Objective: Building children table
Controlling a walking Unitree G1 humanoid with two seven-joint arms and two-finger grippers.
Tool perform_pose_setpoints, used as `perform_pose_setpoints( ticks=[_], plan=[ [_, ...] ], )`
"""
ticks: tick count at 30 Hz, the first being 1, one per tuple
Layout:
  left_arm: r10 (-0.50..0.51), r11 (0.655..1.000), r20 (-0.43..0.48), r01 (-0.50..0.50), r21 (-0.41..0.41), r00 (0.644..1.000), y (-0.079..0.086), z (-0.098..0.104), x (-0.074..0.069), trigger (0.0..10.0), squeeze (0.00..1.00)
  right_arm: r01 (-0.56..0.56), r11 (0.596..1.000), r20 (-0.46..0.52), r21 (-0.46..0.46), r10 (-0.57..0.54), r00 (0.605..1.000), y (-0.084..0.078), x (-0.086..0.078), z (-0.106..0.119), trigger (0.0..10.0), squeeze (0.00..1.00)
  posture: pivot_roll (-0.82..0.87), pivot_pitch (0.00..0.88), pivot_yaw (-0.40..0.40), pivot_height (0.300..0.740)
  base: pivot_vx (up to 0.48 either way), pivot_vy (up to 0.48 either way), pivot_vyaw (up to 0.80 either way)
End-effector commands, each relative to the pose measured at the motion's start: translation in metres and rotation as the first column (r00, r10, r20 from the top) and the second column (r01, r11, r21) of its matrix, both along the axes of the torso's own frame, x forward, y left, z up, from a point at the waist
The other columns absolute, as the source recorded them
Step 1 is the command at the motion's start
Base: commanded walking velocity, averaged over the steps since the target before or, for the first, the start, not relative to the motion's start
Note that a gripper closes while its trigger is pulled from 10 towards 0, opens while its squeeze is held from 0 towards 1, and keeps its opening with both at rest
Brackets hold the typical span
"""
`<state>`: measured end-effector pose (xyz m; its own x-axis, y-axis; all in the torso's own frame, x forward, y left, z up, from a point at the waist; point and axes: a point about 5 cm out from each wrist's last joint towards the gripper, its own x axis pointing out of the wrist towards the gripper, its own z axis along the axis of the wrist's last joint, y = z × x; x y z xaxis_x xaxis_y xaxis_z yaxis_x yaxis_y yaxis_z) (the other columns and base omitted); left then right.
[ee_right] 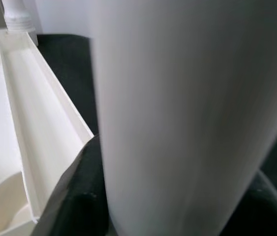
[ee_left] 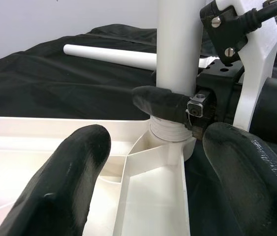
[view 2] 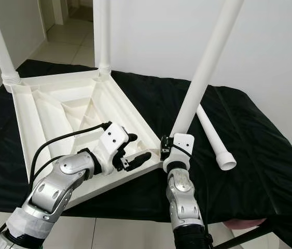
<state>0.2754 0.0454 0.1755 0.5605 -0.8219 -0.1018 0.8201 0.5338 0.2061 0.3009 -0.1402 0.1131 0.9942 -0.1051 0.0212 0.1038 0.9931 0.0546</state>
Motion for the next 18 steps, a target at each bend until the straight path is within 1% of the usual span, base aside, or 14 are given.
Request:
perform_pose_setpoints(
  ticks=[1,2,5,6,7,9,13,14,15,16,17,18],
  plan=[
    [0.029,1.000,0.019,-0.029,-0.003,0.999,-0.002,0.002,-0.001,10.0,0.00,0.022,1.000,-0.047,-0.008,-0.022,0.999,-0.006,-0.005,-0.009,10.0,1.00,0.03,0.000,-0.124,0.740,0.000,0.000,0.00],
    [0.029,1.000,0.018,-0.029,-0.002,0.999,-0.002,0.001,-0.001,10.0,0.00,0.028,1.000,-0.037,-0.007,-0.028,0.999,-0.009,-0.005,-0.008,10.0,1.00,0.03,0.000,-0.124,0.740,0.000,0.000,0.00],
    [0.029,1.000,0.018,-0.029,-0.002,0.999,-0.002,0.001,-0.001,10.0,0.00,0.028,1.000,-0.037,-0.007,-0.028,0.999,-0.009,-0.005,-0.008,10.0,1.00,0.03,0.000,-0.124,0.740,0.000,0.000,0.00],
    [0.030,1.000,0.018,-0.030,-0.001,0.999,-0.002,0.001,-0.001,10.0,0.00,0.023,1.000,-0.021,0.005,-0.023,1.000,-0.012,-0.005,-0.006,10.0,1.00,0.03,0.000,-0.123,0.740,0.000,0.000,0.00],
    [0.031,1.000,0.018,-0.031,-0.002,0.999,-0.002,0.001,-0.001,10.0,0.00,0.016,1.000,0.004,-0.002,-0.016,1.000,-0.015,-0.005,-0.002,10.0,1.00,0.03,0.000,-0.124,0.740,0.000,0.000,0.00],
    [0.035,0.999,0.021,-0.035,-0.007,0.999,-0.003,0.003,0.000,10.0,0.00,-0.029,1.000,0.055,0.008,0.029,0.998,-0.018,-0.004,0.006,10.0,1.00,0.03,0.000,-0.127,0.740,0.000,0.000,0.00],
    [0.036,0.999,0.022,-0.036,-0.008,0.999,-0.003,0.003,0.000,10.0,0.00,-0.046,0.999,0.068,0.013,0.045,0.997,-0.019,-0.004,0.008,10.0,1.00,0.03,0.000,-0.127,0.740,0.000,0.000,0.00],
    [0.041,0.999,0.023,-0.040,-0.011,0.999,-0.002,0.004,0.000,10.0,0.00,-0.104,0.994,0.087,0.015,0.103,0.991,-0.019,-0.004,0.010,10.0,1.00,0.03,0.000,-0.126,0.740,0.000,0.000,0.00],
    [0.041,0.999,0.023,-0.040,-0.011,0.999,-0.002,0.004,0.000,10.0,0.00,-0.104,0.994,0.087,0.015,0.103,0.991,-0.019,-0.004,0.010,10.0,1.00,0.03,0.000,-0.126,0.740,0.000,0.000,0.00],
    [0.044,0.999,0.023,-0.044,-0.012,0.999,-0.002,0.004,0.001,10.0,0.00,-0.144,0.990,0.098,0.013,0.142,0.985,-0.019,-0.004,0.012,10.0,1.00,0.02,0.000,-0.125,0.740,0.000,0.000,0.00],
    [0.044,0.999,0.023,-0.044,-0.012,0.999,-0.002,0.004,0.001,10.0,0.00,-0.144,0.990,0.098,0.013,0.142,0.985,-0.019,-0.004,0.012,10.0,1.00,0.02,0.000,-0.125,0.740,0.000,0.000,0.00],
    [0.047,0.999,0.022,-0.046,-0.014,0.999,-0.002,0.004,0.001,10.0,0.00,-0.196,0.981,0.102,0.006,0.194,0.976,-0.019,-0.004,0.013,10.0,1.00,0.02,0.000,-0.124,0.740,0.000,0.000,0.00]
  ],
)
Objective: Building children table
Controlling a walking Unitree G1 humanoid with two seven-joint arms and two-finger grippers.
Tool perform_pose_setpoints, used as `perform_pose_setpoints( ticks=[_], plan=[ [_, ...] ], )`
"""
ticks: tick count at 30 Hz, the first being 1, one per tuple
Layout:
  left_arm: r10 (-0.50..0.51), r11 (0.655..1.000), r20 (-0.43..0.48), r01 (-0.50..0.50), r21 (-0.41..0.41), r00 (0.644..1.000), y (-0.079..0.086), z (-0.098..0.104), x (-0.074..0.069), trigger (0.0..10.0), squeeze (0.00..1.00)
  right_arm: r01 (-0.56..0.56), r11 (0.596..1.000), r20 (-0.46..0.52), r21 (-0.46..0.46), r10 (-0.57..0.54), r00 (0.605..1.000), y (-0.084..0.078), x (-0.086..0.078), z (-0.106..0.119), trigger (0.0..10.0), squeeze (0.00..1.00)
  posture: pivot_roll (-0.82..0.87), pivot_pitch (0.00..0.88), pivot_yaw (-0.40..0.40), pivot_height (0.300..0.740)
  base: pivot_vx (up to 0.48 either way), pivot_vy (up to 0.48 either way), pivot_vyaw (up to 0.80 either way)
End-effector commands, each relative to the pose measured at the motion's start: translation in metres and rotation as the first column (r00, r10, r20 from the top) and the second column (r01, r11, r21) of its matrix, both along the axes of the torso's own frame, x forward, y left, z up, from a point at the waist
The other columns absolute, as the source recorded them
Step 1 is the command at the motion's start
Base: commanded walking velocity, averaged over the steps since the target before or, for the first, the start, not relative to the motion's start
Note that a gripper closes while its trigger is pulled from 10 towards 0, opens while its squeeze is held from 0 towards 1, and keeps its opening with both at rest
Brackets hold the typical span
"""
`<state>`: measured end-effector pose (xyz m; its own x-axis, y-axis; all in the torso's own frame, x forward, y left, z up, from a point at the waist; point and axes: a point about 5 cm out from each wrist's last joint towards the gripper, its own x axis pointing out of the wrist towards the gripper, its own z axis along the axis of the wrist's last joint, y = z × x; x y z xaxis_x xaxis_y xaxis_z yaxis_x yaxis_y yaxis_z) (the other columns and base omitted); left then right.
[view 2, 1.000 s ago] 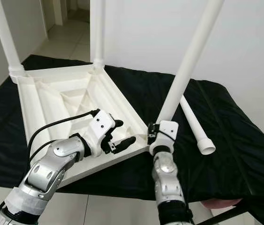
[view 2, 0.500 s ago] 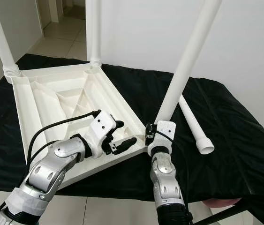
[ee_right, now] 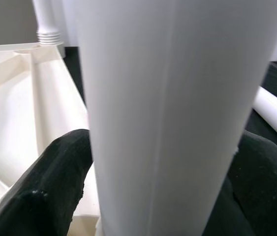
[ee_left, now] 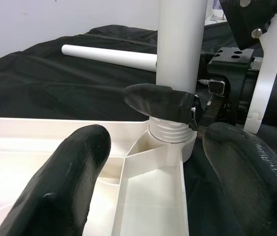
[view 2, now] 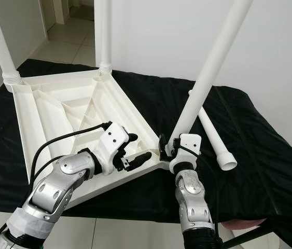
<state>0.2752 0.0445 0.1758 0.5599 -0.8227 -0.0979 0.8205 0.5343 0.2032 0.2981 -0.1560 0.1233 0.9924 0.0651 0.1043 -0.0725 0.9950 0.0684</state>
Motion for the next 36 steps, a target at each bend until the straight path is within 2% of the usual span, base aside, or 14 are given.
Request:
perform_pose_setpoints(
  ticks=[1,2,3,4,10,15,16,18,21,23,24,25,27,36],
  plan=[
    [0.047,0.999,0.023,-0.047,-0.009,0.999,-0.001,0.004,0.001,10.0,0.00,-0.025,1.000,0.018,0.003,0.025,1.000,-0.003,-0.002,0.002,10.0,1.00,0.02,0.000,-0.124,0.740,0.000,0.000,0.00],
    [0.047,0.999,0.023,-0.047,-0.009,0.999,-0.001,0.004,0.001,10.0,0.00,-0.025,1.000,0.018,0.003,0.025,1.000,-0.003,-0.002,0.002,10.0,1.00,0.02,0.000,-0.124,0.740,0.000,0.000,0.00],
    [0.046,0.999,0.021,-0.046,-0.009,0.999,-0.001,0.004,0.000,10.0,0.00,-0.087,0.996,0.012,-0.016,0.088,0.996,-0.008,0.000,0.002,10.0,1.00,0.02,0.000,-0.121,0.740,0.000,0.000,0.00],
    [0.044,0.999,0.017,-0.044,-0.009,0.999,-0.001,0.004,-0.001,10.0,0.00,-0.154,0.988,0.002,-0.030,0.154,0.988,-0.012,0.002,0.002,10.0,0.00,0.01,0.000,-0.117,0.740,0.000,0.000,0.00],
    [0.021,1.000,0.005,-0.021,-0.004,1.000,-0.004,0.002,-0.004,10.0,0.00,-0.352,0.929,-0.001,-0.115,0.354,0.935,-0.022,0.010,0.006,10.0,0.00,0.00,0.000,-0.105,0.740,0.000,0.000,0.00],
    [0.015,1.000,0.005,-0.015,-0.004,1.000,-0.004,0.003,-0.005,10.0,0.00,-0.380,0.916,-0.009,-0.129,0.382,0.924,-0.023,0.012,0.007,10.0,0.00,0.00,0.000,-0.100,0.740,0.000,0.000,0.00],
    [0.009,1.000,0.004,-0.009,0.001,1.000,-0.005,0.002,-0.005,10.0,0.00,-0.421,0.895,-0.028,-0.149,0.422,0.906,-0.024,0.015,0.006,10.0,0.00,0.00,0.000,-0.094,0.740,0.000,0.000,0.00],
    [0.009,1.000,0.004,-0.009,0.001,1.000,-0.005,0.002,-0.005,10.0,0.00,-0.421,0.895,-0.028,-0.149,0.422,0.906,-0.024,0.015,0.006,10.0,0.00,0.00,0.000,-0.094,0.740,0.000,0.000,0.00],
    [-0.002,1.000,0.006,0.002,0.004,1.000,-0.006,0.003,-0.005,10.0,0.00,-0.495,0.854,-0.071,-0.160,0.490,0.869,-0.026,0.020,0.003,10.0,0.00,0.00,0.000,-0.085,0.740,0.000,0.000,0.00],
    [-0.002,1.000,0.006,0.002,0.004,1.000,-0.006,0.003,-0.005,10.0,0.00,-0.495,0.854,-0.071,-0.160,0.490,0.869,-0.026,0.020,0.003,10.0,0.00,0.00,0.000,-0.085,0.740,0.000,0.000,0.00],
    [-0.004,1.000,0.007,0.004,0.007,1.000,-0.006,0.003,-0.004,10.0,0.00,-0.527,0.835,-0.098,-0.157,0.518,0.850,-0.027,0.022,-0.001,6.3,0.00,0.01,0.000,-0.084,0.740,0.000,0.000,0.00],
    [-0.004,1.000,0.007,0.004,0.007,1.000,-0.006,0.003,-0.004,10.0,0.00,-0.527,0.835,-0.098,-0.157,0.518,0.850,-0.027,0.022,-0.001,6.3,0.00,0.01,0.000,-0.084,0.740,0.000,0.000,0.00],
    [-0.007,1.000,0.010,0.007,0.011,1.000,-0.006,0.005,-0.004,10.0,0.00,-0.561,0.816,-0.140,-0.138,0.545,0.827,-0.031,0.025,-0.008,0.0,0.00,0.01,0.000,-0.082,0.740,0.000,0.000,0.00],
    [-0.010,1.000,0.005,0.010,0.013,1.000,-0.006,0.003,-0.006,10.0,0.00,-0.600,0.795,-0.183,-0.091,0.579,0.795,-0.034,0.019,-0.023,0.0,0.00,0.01,0.000,-0.082,0.740,0.000,0.000,0.00]
  ],
)
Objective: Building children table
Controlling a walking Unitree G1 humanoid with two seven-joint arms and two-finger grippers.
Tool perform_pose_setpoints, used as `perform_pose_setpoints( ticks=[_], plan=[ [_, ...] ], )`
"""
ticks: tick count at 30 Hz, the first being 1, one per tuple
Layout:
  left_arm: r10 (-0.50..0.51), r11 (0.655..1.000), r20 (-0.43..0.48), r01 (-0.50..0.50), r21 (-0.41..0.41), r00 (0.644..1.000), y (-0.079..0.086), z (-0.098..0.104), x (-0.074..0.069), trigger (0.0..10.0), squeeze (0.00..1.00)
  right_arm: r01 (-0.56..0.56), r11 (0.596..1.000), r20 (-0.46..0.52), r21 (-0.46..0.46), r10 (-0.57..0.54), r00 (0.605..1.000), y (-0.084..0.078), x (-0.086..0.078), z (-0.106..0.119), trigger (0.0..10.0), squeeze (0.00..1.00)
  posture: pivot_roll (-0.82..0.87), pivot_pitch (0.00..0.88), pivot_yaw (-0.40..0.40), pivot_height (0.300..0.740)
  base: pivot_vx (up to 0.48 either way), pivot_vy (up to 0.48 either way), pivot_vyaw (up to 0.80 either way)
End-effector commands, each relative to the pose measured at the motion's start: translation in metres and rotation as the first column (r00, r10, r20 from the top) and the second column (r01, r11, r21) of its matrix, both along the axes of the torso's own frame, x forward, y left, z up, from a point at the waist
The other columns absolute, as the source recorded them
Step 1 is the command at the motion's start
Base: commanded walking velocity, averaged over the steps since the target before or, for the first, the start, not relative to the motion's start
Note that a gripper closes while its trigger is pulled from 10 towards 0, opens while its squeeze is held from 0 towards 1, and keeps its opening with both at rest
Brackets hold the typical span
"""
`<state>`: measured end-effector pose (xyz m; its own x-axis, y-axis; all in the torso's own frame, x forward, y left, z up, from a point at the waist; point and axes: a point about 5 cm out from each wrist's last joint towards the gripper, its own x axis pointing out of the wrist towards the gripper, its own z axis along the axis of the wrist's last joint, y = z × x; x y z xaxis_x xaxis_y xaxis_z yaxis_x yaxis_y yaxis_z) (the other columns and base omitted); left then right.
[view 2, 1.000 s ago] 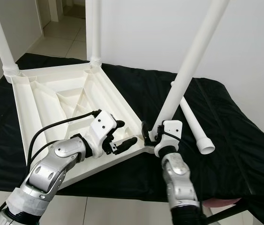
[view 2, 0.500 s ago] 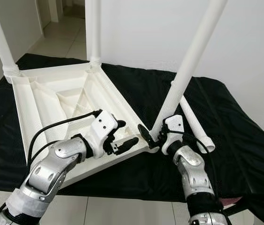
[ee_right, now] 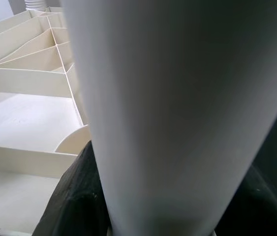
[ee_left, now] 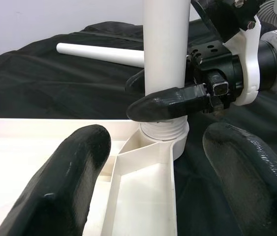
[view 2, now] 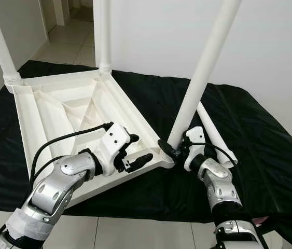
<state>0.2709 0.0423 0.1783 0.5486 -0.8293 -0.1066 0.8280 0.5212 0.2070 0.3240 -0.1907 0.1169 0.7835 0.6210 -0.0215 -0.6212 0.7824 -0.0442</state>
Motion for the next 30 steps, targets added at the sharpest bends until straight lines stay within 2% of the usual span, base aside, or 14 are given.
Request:
perform_pose_setpoints(
  ticks=[1,2,3,4,5,11,15,19,22,25,26,27,29,30],
  plan=[
    [0.002,1.000,0.004,-0.002,0.003,1.000,-0.004,0.000,-0.002,10.0,0.00,-0.029,1.000,-0.074,-0.003,0.029,0.997,0.001,-0.008,-0.017,0.0,0.00,0.00,0.000,-0.082,0.740,0.000,0.000,0.00],
    [0.002,1.000,0.004,-0.002,0.003,1.000,-0.004,0.000,-0.002,10.0,0.00,-0.029,1.000,-0.074,-0.003,0.029,0.997,0.001,-0.008,-0.017,0.0,0.00,0.00,0.000,-0.082,0.740,0.000,0.000,0.00],
    [0.001,1.000,0.004,-0.001,0.003,1.000,-0.004,0.000,-0.002,10.0,0.00,-0.025,1.000,-0.078,0.008,0.025,0.997,0.001,-0.008,-0.018,2.6,0.00,0.00,0.000,-0.084,0.740,0.000,0.000,0.00],
    [0.001,1.000,0.004,-0.001,0.003,1.000,-0.004,0.000,-0.002,10.0,0.00,-0.025,1.000,-0.078,0.008,0.025,0.997,0.001,-0.008,-0.018,2.6,0.00,0.00,0.000,-0.084,0.740,0.000,0.000,0.00],
    [0.000,1.000,0.003,0.000,0.003,1.000,-0.004,0.000,-0.002,10.0,0.00,-0.016,1.000,-0.077,0.012,0.017,0.997,0.001,-0.008,-0.019,9.9,0.00,0.00,0.000,-0.084,0.740,0.000,0.000,0.00],
    [-0.007,1.000,0.005,0.007,0.005,1.000,-0.005,0.000,-0.002,10.0,0.00,0.059,0.996,-0.069,0.061,-0.055,0.996,0.008,-0.010,-0.020,10.0,0.00,0.00,0.000,-0.086,0.740,0.000,0.000,0.00],
    [-0.009,1.000,0.002,0.009,0.004,1.000,-0.005,0.000,-0.003,10.0,0.00,0.187,0.982,-0.088,0.014,-0.185,0.979,0.011,-0.010,-0.024,10.0,0.00,0.00,0.000,-0.094,0.740,0.000,0.000,0.00],
    [-0.010,1.000,0.001,0.010,0.004,1.000,-0.005,-0.001,-0.004,10.0,0.00,0.215,0.976,-0.100,-0.013,-0.216,0.971,0.014,-0.011,-0.028,10.0,0.00,0.00,0.000,-0.095,0.740,0.000,0.000,0.00],
    [-0.009,1.000,-0.002,0.009,0.004,1.000,-0.006,-0.002,-0.005,10.0,0.00,0.371,0.929,-0.154,-0.008,-0.368,0.917,0.021,-0.015,-0.034,10.0,0.00,0.00,0.000,-0.108,0.740,0.000,0.000,0.00],
    [-0.009,1.000,-0.001,0.009,0.004,1.000,-0.005,-0.002,-0.005,10.0,0.00,0.411,0.912,-0.176,0.000,-0.404,0.898,0.023,-0.016,-0.036,10.0,0.00,0.00,0.000,-0.108,0.740,0.000,0.000,0.00],
    [-0.009,1.000,-0.001,0.009,0.005,1.000,-0.006,-0.003,-0.006,10.0,0.00,0.473,0.881,-0.186,0.006,-0.464,0.866,0.026,-0.018,-0.035,10.0,0.00,0.00,0.000,-0.113,0.740,0.000,0.000,0.00],
    [-0.009,1.000,-0.001,0.009,0.005,1.000,-0.006,-0.003,-0.006,10.0,0.00,0.473,0.881,-0.186,0.006,-0.464,0.866,0.026,-0.018,-0.035,10.0,0.00,0.00,0.000,-0.113,0.740,0.000,0.000,0.00],
    [-0.007,1.000,0.001,0.007,0.006,1.000,-0.006,-0.003,-0.006,10.0,0.00,0.629,0.777,-0.188,0.026,-0.614,0.767,0.033,-0.023,-0.032,10.0,0.00,0.01,0.000,-0.120,0.740,0.000,0.000,0.00],
    [-0.007,1.000,0.001,0.007,0.006,1.000,-0.006,-0.003,-0.006,10.0,0.00,0.629,0.777,-0.188,0.026,-0.614,0.767,0.033,-0.023,-0.032,10.0,0.00,0.01,0.000,-0.120,0.740,0.000,0.000,0.00]
  ],
)
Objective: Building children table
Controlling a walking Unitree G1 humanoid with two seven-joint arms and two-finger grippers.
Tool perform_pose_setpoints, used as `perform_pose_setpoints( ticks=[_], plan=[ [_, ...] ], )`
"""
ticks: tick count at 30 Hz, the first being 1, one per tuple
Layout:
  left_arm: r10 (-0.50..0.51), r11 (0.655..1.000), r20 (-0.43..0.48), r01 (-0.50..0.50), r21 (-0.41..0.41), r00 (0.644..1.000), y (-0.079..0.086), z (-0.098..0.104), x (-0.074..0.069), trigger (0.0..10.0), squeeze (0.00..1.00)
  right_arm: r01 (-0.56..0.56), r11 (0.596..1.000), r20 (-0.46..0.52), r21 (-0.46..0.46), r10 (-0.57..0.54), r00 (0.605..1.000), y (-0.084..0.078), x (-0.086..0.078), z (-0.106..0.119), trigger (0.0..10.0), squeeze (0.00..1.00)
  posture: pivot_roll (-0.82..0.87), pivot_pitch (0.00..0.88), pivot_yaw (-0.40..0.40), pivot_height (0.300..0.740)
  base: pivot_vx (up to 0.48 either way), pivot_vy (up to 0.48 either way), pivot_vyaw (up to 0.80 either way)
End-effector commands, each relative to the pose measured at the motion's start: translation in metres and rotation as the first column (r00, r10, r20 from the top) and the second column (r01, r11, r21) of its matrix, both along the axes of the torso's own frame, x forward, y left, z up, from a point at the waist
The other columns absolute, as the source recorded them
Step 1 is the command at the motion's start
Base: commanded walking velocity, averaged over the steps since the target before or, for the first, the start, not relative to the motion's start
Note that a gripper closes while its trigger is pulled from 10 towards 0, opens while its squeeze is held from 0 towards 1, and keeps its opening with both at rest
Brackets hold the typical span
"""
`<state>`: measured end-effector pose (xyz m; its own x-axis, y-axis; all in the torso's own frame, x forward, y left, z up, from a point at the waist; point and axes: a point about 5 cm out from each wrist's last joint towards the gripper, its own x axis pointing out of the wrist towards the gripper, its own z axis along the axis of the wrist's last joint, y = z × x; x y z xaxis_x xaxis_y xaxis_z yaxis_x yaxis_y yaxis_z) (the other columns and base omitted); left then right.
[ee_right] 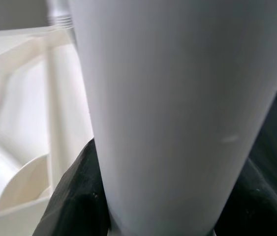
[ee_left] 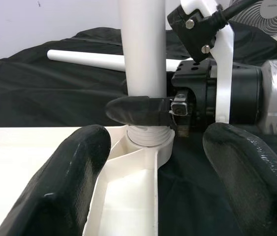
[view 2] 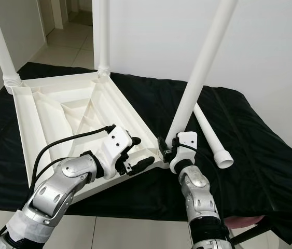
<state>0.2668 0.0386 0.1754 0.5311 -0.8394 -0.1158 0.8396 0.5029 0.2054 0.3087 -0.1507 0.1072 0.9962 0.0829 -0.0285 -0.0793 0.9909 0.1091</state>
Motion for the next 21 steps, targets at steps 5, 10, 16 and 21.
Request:
perform_pose_setpoints(
  ticks=[5,10,16,21],
  plan=[
    [0.017,1.000,0.010,-0.017,-0.002,1.000,-0.002,0.000,-0.001,10.0,0.00,0.230,0.973,-0.108,0.018,-0.227,0.968,0.008,-0.012,-0.018,10.0,0.00,0.01,0.000,-0.126,0.740,0.000,0.000,0.00],
    [0.016,1.000,0.011,-0.016,-0.002,1.000,-0.001,0.000,-0.002,10.0,0.00,0.199,0.979,-0.040,0.043,-0.198,0.979,0.012,-0.012,-0.008,10.0,0.00,0.01,0.000,-0.124,0.740,0.000,0.000,0.00],
    [0.012,1.000,0.015,-0.012,-0.001,1.000,-0.002,0.000,-0.001,10.0,0.00,0.154,0.987,-0.014,0.034,-0.154,0.988,0.009,-0.016,-0.003,10.0,1.00,0.01,0.000,-0.124,0.740,0.000,0.000,0.00],
    [0.012,1.000,0.016,-0.012,0.002,1.000,-0.002,0.000,-0.003,10.0,0.00,0.123,0.992,0.043,0.009,-0.123,0.991,0.007,-0.024,0.005,10.0,1.00,0.01,0.000,-0.125,0.740,0.000,0.000,0.00]
  ],
)
